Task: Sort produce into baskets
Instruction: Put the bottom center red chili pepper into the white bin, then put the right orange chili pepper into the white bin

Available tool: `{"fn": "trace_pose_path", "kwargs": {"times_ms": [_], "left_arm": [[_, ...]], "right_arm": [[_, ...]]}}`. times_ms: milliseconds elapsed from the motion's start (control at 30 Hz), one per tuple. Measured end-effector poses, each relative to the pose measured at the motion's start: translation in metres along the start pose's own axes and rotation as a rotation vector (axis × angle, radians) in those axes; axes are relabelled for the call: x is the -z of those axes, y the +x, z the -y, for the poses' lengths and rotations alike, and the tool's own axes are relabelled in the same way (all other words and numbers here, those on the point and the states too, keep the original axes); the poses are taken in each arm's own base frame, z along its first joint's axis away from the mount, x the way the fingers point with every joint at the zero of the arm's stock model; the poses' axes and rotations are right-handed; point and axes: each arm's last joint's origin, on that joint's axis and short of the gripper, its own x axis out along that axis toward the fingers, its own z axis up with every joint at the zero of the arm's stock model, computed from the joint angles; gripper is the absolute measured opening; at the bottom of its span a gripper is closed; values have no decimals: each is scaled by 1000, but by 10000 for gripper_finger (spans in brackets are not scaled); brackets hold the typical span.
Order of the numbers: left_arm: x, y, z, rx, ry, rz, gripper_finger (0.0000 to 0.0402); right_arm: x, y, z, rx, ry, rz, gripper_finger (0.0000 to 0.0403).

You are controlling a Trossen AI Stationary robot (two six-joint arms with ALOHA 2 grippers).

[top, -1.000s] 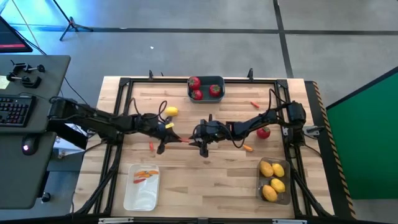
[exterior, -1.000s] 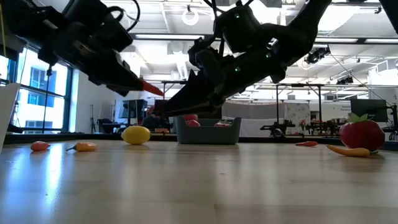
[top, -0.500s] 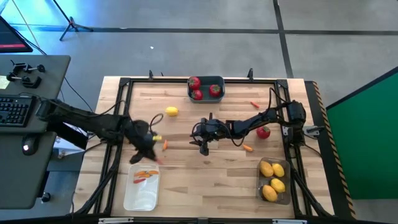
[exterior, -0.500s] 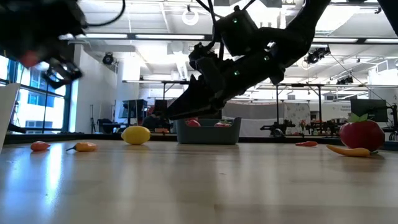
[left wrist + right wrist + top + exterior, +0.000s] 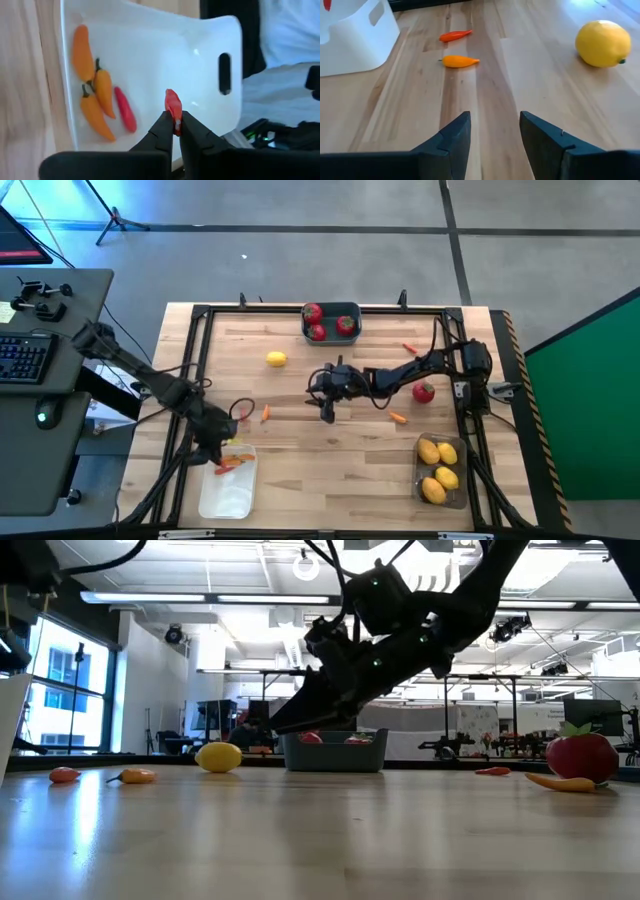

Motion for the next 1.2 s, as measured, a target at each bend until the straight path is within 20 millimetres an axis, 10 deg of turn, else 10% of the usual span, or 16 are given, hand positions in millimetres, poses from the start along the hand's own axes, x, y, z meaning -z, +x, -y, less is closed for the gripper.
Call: {"fn": "trace_pose_path", "kwargs": {"times_ms": [667, 1200], "left_arm": [[-6, 0, -9, -35, -6, 15, 93], [-36, -40, -56, -258, 38, 351, 46]], "right_arm": [[5, -6, 13, 87, 34, -103, 178], [-4, -92, 9, 125, 143, -602, 181]]}}
